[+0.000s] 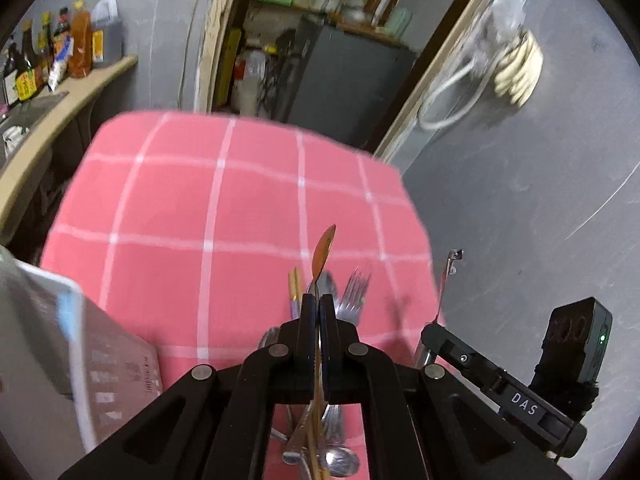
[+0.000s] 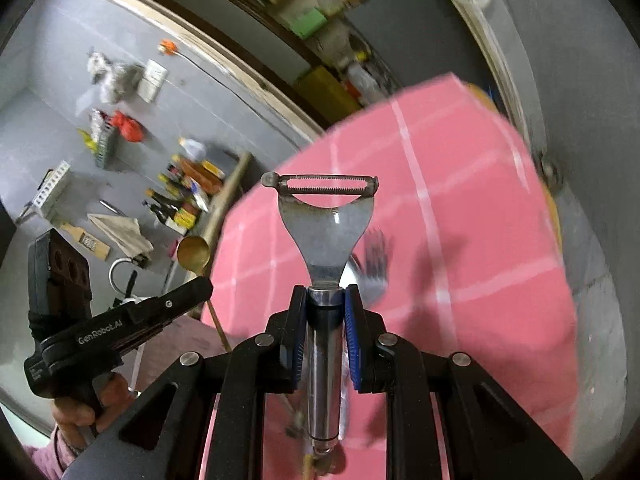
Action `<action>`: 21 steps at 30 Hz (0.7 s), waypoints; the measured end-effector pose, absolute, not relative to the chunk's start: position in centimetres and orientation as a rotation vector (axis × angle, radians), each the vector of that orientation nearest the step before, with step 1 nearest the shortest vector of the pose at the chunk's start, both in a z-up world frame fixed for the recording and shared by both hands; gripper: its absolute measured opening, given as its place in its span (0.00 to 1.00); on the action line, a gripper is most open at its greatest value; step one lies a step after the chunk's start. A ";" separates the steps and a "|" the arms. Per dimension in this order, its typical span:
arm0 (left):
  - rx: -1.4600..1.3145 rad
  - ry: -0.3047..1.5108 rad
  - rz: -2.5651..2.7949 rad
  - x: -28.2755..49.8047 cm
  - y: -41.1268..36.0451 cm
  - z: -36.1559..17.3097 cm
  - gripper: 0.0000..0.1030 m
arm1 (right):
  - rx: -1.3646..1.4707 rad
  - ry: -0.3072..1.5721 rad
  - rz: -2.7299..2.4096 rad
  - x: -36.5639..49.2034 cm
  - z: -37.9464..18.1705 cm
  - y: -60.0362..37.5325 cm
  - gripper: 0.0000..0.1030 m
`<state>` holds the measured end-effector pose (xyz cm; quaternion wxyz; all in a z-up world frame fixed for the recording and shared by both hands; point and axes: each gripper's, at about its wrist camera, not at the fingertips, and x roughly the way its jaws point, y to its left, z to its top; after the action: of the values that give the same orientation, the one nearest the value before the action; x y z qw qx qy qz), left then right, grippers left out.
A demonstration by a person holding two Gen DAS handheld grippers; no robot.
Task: Organize utensils
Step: 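Lift the peeler and gold spoon and drop them into the white caddy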
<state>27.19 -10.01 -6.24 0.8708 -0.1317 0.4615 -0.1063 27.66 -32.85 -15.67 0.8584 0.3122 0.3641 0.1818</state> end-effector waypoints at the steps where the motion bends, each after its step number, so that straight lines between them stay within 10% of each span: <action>1: -0.281 0.940 -0.224 26.9 -9.8 -5.3 0.02 | 0.648 0.739 0.387 27.7 -14.7 -32.7 0.16; 12: -0.297 0.622 -0.120 22.9 -0.9 5.8 0.02 | 0.609 0.455 0.589 28.4 -3.4 -25.4 0.16; 21: -0.427 0.472 -0.064 20.5 6.7 3.5 0.02 | 0.498 0.448 0.661 28.0 -4.3 -16.4 0.16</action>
<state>20.50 6.73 3.55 0.9493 -0.2097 0.2321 -0.0316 27.97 -16.41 -4.31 0.8914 0.2398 0.2156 0.3186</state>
